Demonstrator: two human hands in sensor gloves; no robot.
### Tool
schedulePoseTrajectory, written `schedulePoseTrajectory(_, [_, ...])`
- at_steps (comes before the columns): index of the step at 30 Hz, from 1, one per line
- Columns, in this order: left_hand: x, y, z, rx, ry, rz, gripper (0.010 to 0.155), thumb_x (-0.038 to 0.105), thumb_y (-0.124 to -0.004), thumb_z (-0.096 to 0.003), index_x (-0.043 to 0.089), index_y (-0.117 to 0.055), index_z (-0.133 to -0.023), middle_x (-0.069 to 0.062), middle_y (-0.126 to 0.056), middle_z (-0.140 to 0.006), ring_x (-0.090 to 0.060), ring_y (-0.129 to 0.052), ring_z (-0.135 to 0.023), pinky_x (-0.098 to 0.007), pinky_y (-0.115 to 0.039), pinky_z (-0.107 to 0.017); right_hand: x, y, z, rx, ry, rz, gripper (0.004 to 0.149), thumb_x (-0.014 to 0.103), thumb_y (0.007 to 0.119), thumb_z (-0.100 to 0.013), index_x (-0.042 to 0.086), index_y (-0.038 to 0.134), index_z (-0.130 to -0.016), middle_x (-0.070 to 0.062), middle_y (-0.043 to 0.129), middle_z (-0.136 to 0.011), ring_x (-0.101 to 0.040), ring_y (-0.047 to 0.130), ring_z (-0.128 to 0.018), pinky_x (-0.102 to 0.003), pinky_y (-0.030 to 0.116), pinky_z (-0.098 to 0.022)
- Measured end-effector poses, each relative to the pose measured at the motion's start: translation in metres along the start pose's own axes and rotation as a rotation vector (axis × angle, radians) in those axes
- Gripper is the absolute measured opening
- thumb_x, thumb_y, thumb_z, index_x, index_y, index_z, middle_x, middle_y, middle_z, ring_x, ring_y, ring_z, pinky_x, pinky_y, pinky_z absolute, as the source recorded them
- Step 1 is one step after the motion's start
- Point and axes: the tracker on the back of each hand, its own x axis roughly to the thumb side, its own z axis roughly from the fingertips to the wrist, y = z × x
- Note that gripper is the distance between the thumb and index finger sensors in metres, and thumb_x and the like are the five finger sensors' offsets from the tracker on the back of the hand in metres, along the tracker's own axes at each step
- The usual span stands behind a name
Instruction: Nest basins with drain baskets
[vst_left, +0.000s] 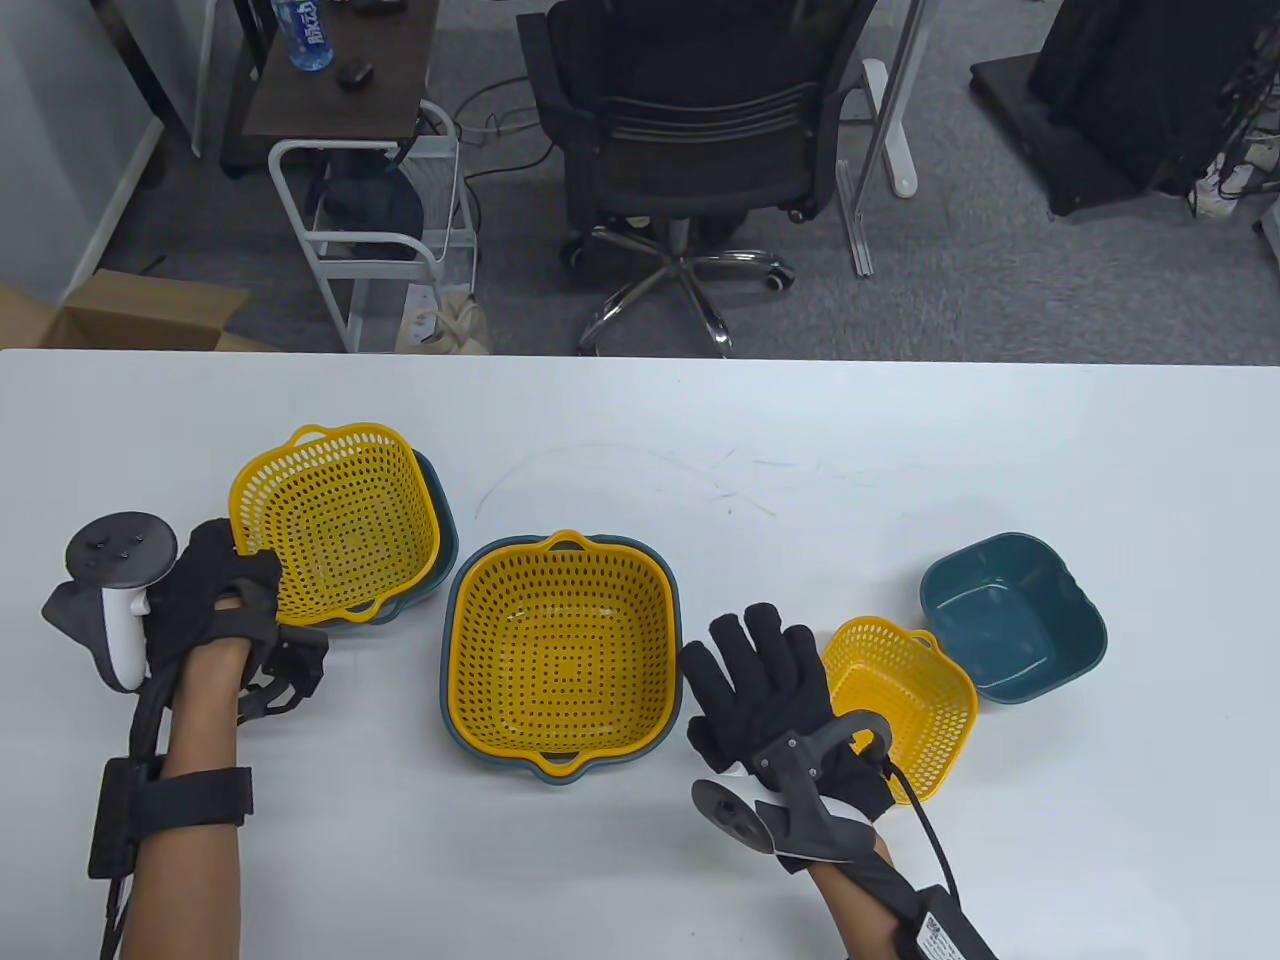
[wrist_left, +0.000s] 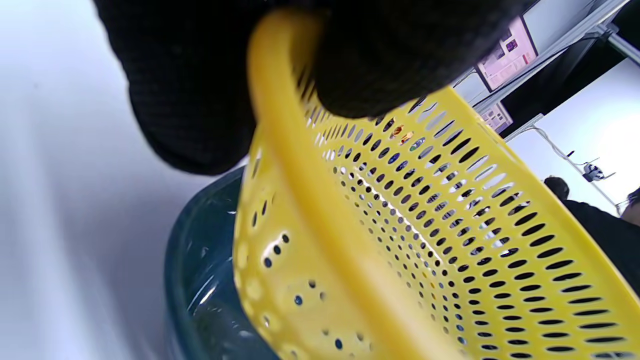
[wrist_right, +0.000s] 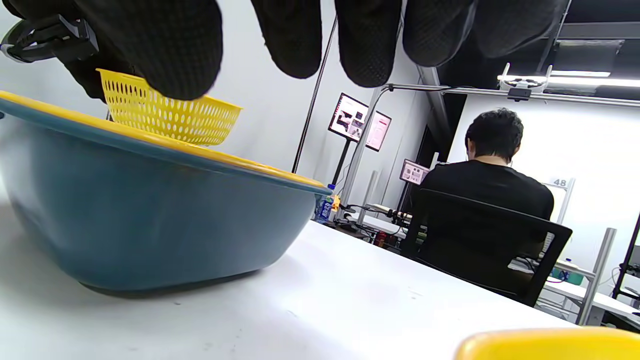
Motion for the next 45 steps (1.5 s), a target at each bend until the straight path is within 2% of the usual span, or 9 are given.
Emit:
schedulePoseTrajectory(7, [0.003, -0.015, -0.008, 0.002, -0.01, -0.026, 0.069, 0.036, -0.091, -0.0476, 0.011, -0.061, -0.104, -0.012, -0.084, -0.092, -0.029, -0.1, -0.06, -0.03, -0.098, -0.037, -0.001, 0.003, -0.001, 0.008, 0.007, -0.007, 0.071, 0.044, 0.078, -0.047, 0.01, 0.056, -0.105, -0.027, 0.056, -0.108, -0.058, 0.048, -0.097, -0.072, 0.05, -0.067])
schedulePoseTrajectory(13, [0.024, -0.007, -0.006, 0.045, -0.034, -0.338, 0.082, 0.05, -0.09, -0.0457, 0.013, -0.053, -0.109, -0.015, -0.069, -0.107, -0.037, -0.088, -0.081, -0.044, -0.087, -0.055, -0.003, 0.009, -0.002, 0.031, 0.018, -0.005, 0.072, 0.044, 0.078, -0.047, 0.01, 0.055, -0.105, -0.027, 0.055, -0.108, -0.058, 0.047, -0.097, -0.072, 0.05, -0.068])
schedulePoseTrajectory(24, [-0.015, -0.036, -0.031, -0.095, 0.004, -0.179, 0.091, 0.05, -0.09, -0.0455, 0.009, -0.041, -0.11, -0.021, -0.054, -0.112, -0.043, -0.079, -0.09, -0.039, -0.087, -0.055, -0.002, 0.008, -0.001, 0.037, 0.009, 0.002, 0.072, 0.044, 0.079, -0.047, 0.009, 0.055, -0.105, -0.027, 0.055, -0.108, -0.058, 0.048, -0.097, -0.072, 0.051, -0.067])
schedulePoseTrajectory(34, [-0.028, -0.05, -0.046, -0.125, 0.002, -0.054, 0.077, 0.034, -0.091, -0.0473, 0.009, -0.05, -0.107, -0.016, -0.071, -0.102, -0.033, -0.093, -0.073, -0.027, -0.093, -0.045, 0.0, 0.009, -0.001, 0.05, -0.003, 0.007, 0.071, 0.044, 0.079, -0.047, 0.01, 0.057, -0.105, -0.027, 0.056, -0.108, -0.058, 0.049, -0.097, -0.071, 0.051, -0.067])
schedulePoseTrajectory(41, [-0.023, -0.024, -0.038, -0.053, -0.069, 0.032, 0.072, 0.03, -0.092, -0.0463, 0.011, -0.055, -0.105, -0.011, -0.076, -0.095, -0.029, -0.094, -0.065, -0.026, -0.093, -0.039, -0.002, 0.01, -0.002, 0.062, 0.004, 0.02, 0.069, 0.043, 0.079, -0.047, 0.01, 0.058, -0.104, -0.027, 0.056, -0.108, -0.058, 0.049, -0.097, -0.071, 0.051, -0.068])
schedulePoseTrajectory(42, [-0.02, -0.019, -0.035, -0.049, -0.078, 0.044, 0.071, -0.006, -0.095, -0.0492, 0.011, -0.055, -0.105, -0.011, -0.076, -0.095, -0.029, -0.094, -0.064, -0.027, -0.092, -0.038, -0.003, 0.009, -0.002, 0.06, 0.008, 0.026, 0.069, 0.044, 0.079, -0.047, 0.01, 0.058, -0.104, -0.027, 0.056, -0.108, -0.057, 0.049, -0.097, -0.071, 0.051, -0.067])
schedulePoseTrajectory(43, [-0.015, -0.009, -0.03, -0.055, -0.09, 0.051, 0.072, 0.03, -0.092, -0.0464, 0.011, -0.055, -0.105, -0.011, -0.076, -0.095, -0.028, -0.094, -0.064, -0.026, -0.093, -0.038, -0.005, 0.008, -0.001, 0.054, 0.018, 0.028, 0.07, 0.044, 0.079, -0.047, 0.01, 0.058, -0.104, -0.027, 0.056, -0.108, -0.057, 0.049, -0.097, -0.071, 0.051, -0.068])
schedulePoseTrajectory(44, [-0.011, -0.003, -0.026, -0.052, -0.099, 0.057, 0.071, -0.006, -0.095, -0.0494, 0.011, -0.055, -0.106, -0.011, -0.075, -0.095, -0.028, -0.094, -0.064, -0.026, -0.093, -0.038, -0.006, 0.007, -0.001, 0.049, 0.026, 0.025, 0.07, 0.044, 0.079, -0.047, 0.01, 0.058, -0.104, -0.027, 0.056, -0.108, -0.057, 0.049, -0.097, -0.071, 0.051, -0.067])
schedulePoseTrajectory(45, [-0.004, 0.008, -0.018, -0.044, -0.111, 0.064, 0.071, -0.006, -0.095, -0.0495, 0.011, -0.055, -0.106, -0.011, -0.075, -0.095, -0.028, -0.094, -0.064, -0.026, -0.093, -0.038, -0.009, 0.006, -0.001, 0.043, 0.038, 0.022, 0.07, 0.043, 0.079, -0.047, 0.01, 0.058, -0.104, -0.027, 0.056, -0.108, -0.057, 0.049, -0.097, -0.071, 0.051, -0.067])
